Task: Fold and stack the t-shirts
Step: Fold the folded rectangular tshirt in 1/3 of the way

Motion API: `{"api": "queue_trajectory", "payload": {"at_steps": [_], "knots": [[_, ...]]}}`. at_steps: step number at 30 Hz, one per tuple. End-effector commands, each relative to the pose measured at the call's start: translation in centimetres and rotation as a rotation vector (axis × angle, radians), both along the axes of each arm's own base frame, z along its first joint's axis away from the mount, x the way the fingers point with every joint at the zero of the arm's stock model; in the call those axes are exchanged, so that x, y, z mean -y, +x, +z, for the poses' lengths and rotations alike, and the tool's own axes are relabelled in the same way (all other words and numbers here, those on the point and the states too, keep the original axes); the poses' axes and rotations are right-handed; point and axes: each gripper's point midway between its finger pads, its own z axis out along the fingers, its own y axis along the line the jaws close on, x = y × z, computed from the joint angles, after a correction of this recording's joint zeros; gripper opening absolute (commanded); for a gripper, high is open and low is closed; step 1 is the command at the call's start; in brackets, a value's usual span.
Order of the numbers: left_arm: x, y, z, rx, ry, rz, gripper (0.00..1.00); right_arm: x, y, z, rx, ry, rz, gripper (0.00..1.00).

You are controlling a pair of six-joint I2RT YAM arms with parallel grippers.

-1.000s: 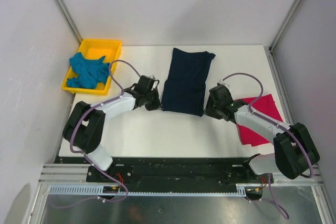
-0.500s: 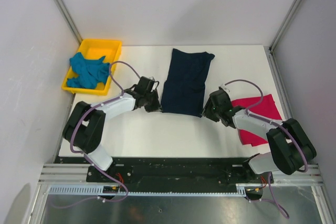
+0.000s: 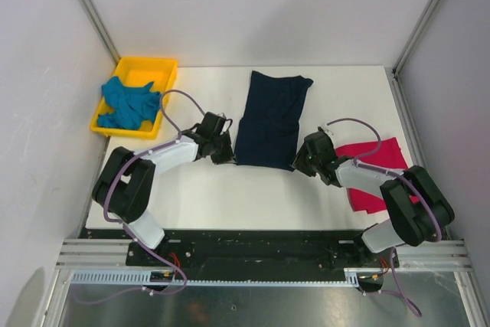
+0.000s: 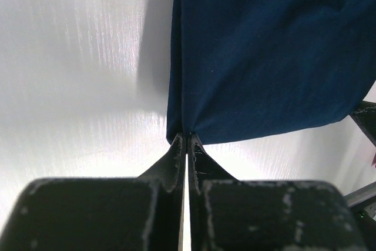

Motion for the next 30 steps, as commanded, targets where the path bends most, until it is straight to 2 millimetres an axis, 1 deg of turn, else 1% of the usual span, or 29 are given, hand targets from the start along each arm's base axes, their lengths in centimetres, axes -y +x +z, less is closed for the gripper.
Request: {"api": "queue_trajectory", "payload": {"at_steps": [1, 5, 7, 8, 11, 15, 17, 20, 23, 26, 30], "knots": [[-0.2, 0.0, -0.2, -0.001, 0.001, -0.005, 0.00, -0.5, 1.0, 0.6, 0.033, 0.046, -0.026, 0.30], [-0.4, 0.0, -0.2, 0.003, 0.004, -0.002, 0.00, 0.0, 1.0, 0.9, 0.024, 0.049, -0.037, 0.05], [-0.7, 0.2, 0.0, 0.011, 0.008, 0.001, 0.00, 0.6, 0.9, 1.4, 0.028, 0.045, -0.041, 0.01], [-0.8, 0.2, 0.1, 0.015, 0.010, 0.003, 0.00, 0.9, 1.0, 1.9, 0.037, 0.042, -0.041, 0.01], [-1.2, 0.3, 0.5, 0.026, 0.016, 0.009, 0.00, 2.0, 0.5, 2.9, 0.034, 0.009, -0.026, 0.00], [-2.0, 0.2, 1.0, 0.043, 0.036, 0.015, 0.00, 3.2, 0.2, 5.1, 0.056, -0.046, 0.019, 0.00], [-2.3, 0.1, 1.4, 0.050, 0.042, 0.014, 0.00, 3.4, 0.0, 6.0, 0.065, -0.067, 0.050, 0.00], [-2.4, -0.3, 2.1, 0.065, 0.036, 0.010, 0.00, 3.5, -0.5, 6.8, 0.058, -0.093, 0.094, 0.00], [-2.7, -1.1, 2.6, 0.071, 0.025, 0.005, 0.00, 3.6, -1.5, 6.6, 0.026, -0.114, 0.124, 0.00], [-2.9, -2.3, 2.6, 0.062, 0.007, 0.001, 0.00, 3.7, -3.0, 5.7, -0.024, -0.145, 0.152, 0.00], [-2.9, -4.5, 1.8, 0.027, -0.010, -0.013, 0.00, 2.6, -5.7, 4.2, -0.080, -0.168, 0.203, 0.00]]}}
